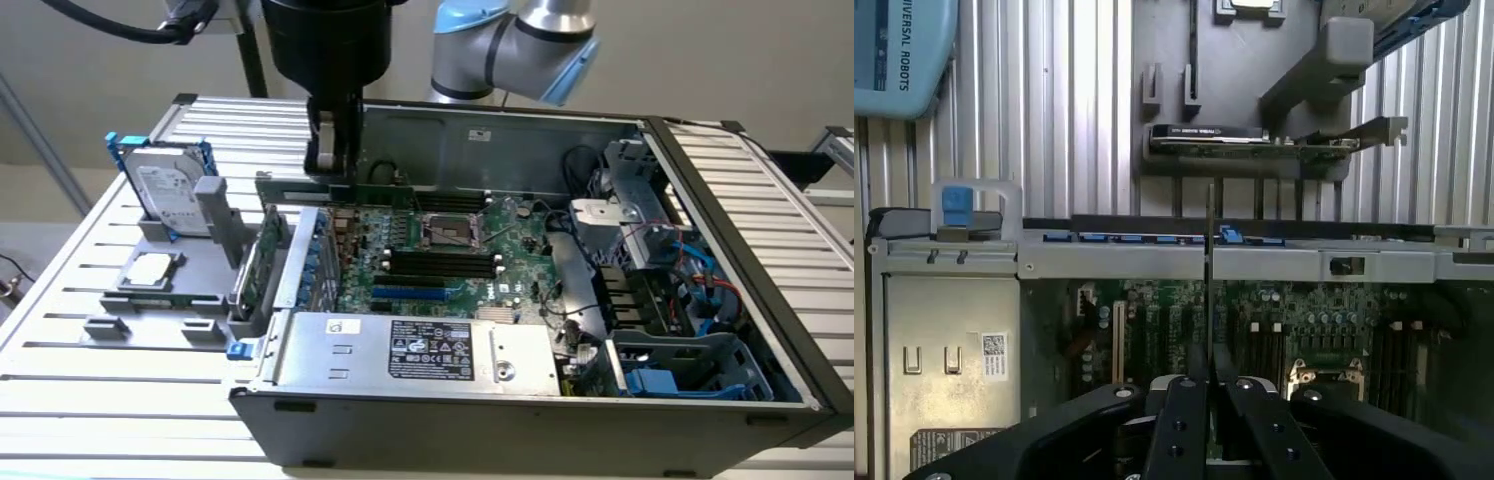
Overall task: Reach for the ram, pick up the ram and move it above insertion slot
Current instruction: 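Pick up the ram and move it above insertion slot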
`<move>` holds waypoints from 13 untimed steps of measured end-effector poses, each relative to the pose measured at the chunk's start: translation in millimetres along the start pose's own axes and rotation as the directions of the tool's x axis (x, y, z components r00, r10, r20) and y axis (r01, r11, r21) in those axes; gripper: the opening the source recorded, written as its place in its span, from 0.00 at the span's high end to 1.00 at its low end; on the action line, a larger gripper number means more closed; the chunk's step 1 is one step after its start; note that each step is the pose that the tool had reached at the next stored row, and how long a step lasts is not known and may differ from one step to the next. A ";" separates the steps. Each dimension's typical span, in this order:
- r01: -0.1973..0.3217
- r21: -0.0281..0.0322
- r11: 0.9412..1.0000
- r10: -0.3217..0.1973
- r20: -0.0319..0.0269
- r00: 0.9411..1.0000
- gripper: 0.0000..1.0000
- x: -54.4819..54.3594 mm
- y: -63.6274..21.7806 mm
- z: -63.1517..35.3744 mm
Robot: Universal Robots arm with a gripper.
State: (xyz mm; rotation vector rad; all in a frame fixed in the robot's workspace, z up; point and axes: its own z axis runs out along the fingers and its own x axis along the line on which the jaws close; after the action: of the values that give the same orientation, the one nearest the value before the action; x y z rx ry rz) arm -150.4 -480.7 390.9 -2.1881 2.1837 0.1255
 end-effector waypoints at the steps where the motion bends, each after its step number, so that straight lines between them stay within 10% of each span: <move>1: 0.000 0.000 1.000 0.000 0.000 1.000 0.87 -1.6 -3.6 0.1; 13: 0.000 0.000 1.000 0.000 0.000 1.000 0.87 -22.6 -44.2 1.3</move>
State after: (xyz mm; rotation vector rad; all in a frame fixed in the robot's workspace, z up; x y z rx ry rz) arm -106.2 -457.9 390.6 -2.1881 2.1838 0.1255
